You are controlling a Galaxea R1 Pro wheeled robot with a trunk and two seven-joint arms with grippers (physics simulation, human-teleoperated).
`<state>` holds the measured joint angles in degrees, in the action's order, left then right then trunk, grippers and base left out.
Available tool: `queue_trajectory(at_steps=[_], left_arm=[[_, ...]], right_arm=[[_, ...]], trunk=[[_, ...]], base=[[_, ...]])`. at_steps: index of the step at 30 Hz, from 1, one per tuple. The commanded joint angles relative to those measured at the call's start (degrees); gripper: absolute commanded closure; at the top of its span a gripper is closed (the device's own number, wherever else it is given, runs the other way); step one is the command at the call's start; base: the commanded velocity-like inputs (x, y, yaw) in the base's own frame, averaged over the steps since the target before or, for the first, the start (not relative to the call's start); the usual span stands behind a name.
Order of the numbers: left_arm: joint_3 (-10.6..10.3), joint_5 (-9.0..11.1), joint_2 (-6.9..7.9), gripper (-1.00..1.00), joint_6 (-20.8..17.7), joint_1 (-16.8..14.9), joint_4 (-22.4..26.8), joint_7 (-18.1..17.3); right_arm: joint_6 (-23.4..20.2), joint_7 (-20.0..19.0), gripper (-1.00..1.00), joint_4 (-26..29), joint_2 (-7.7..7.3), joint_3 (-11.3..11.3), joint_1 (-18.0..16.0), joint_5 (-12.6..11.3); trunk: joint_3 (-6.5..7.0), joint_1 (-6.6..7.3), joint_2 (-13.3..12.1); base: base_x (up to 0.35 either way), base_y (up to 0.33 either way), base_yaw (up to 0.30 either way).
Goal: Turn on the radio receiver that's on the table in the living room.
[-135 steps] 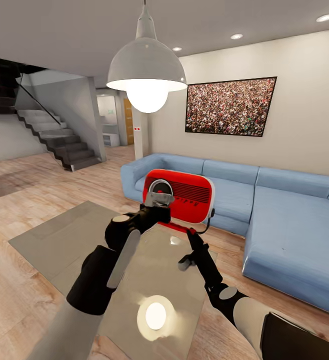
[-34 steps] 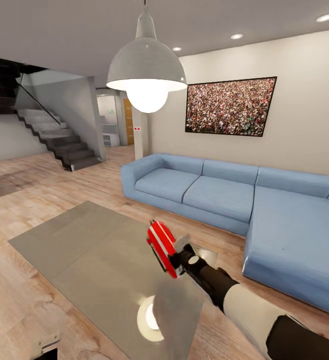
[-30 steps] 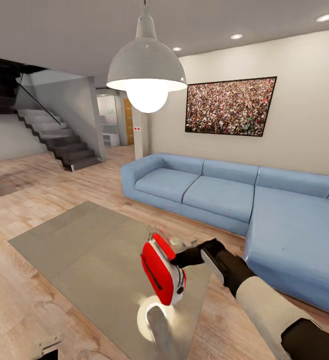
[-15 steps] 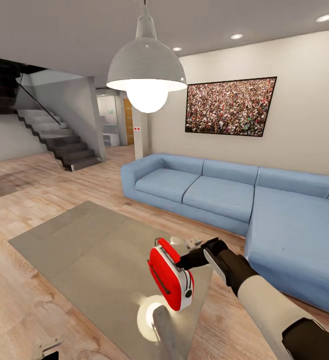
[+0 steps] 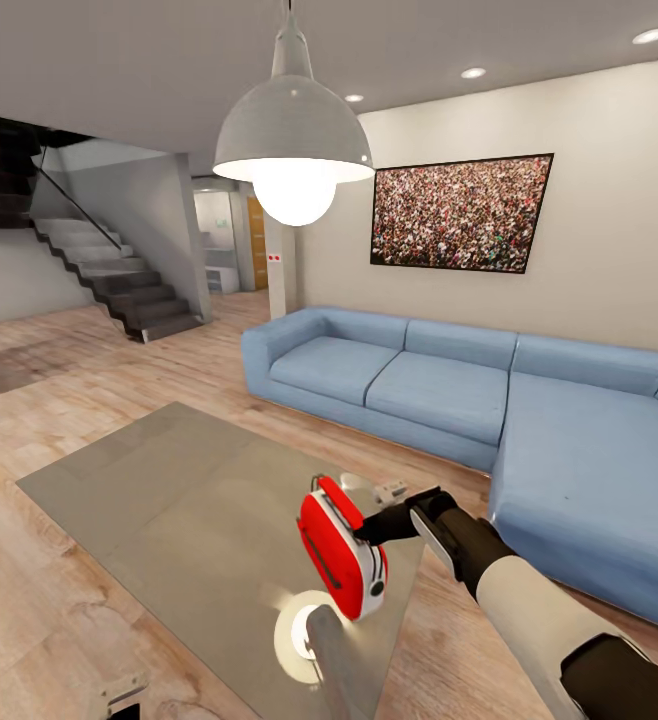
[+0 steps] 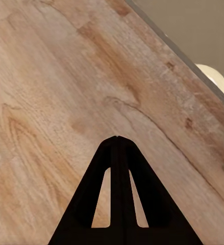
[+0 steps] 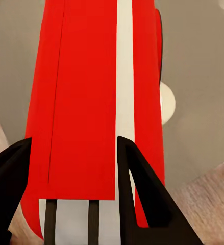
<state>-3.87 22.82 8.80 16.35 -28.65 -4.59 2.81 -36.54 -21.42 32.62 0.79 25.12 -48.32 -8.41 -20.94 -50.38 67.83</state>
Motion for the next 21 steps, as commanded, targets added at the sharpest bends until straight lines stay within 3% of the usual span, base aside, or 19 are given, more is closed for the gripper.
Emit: queue_trajectory(at_steps=[1,8,15,21], left_arm=[[0.00,-0.02,-0.01,1.00,0.00,0.00,-0.03,0.00],[0.00,-0.06,-0.07,1.00,0.00,0.00,0.00,0.00],[0.00,-0.06,-0.10,1.00,0.00,0.01,-0.04,0.00],[0.00,-0.09,-0.10,1.00,0.00,0.01,-0.01,0.00]], right_arm=[[-0.08,-0.02,1.00,-0.26,0.01,-0.07,-0.02,-0.29],[-4.47,0.03,1.00,-1.06,0.11,0.13,-0.02,-0.22],[-4.80,0.12,1.00,-1.13,0.18,0.21,-0.02,-0.22],[-4.19,0.22,1.00,-1.92,0.17,0.23,-0.02,-0.22]], trunk=[[0.01,0.00,0.00],[-0.89,-1.10,2.01],[-2.15,-2.63,4.82],[-2.15,-2.63,4.82]], base=[[0.000,0.000,0.000],[0.000,0.000,0.000],[0.000,0.000,0.000],[0.000,0.000,0.000]])
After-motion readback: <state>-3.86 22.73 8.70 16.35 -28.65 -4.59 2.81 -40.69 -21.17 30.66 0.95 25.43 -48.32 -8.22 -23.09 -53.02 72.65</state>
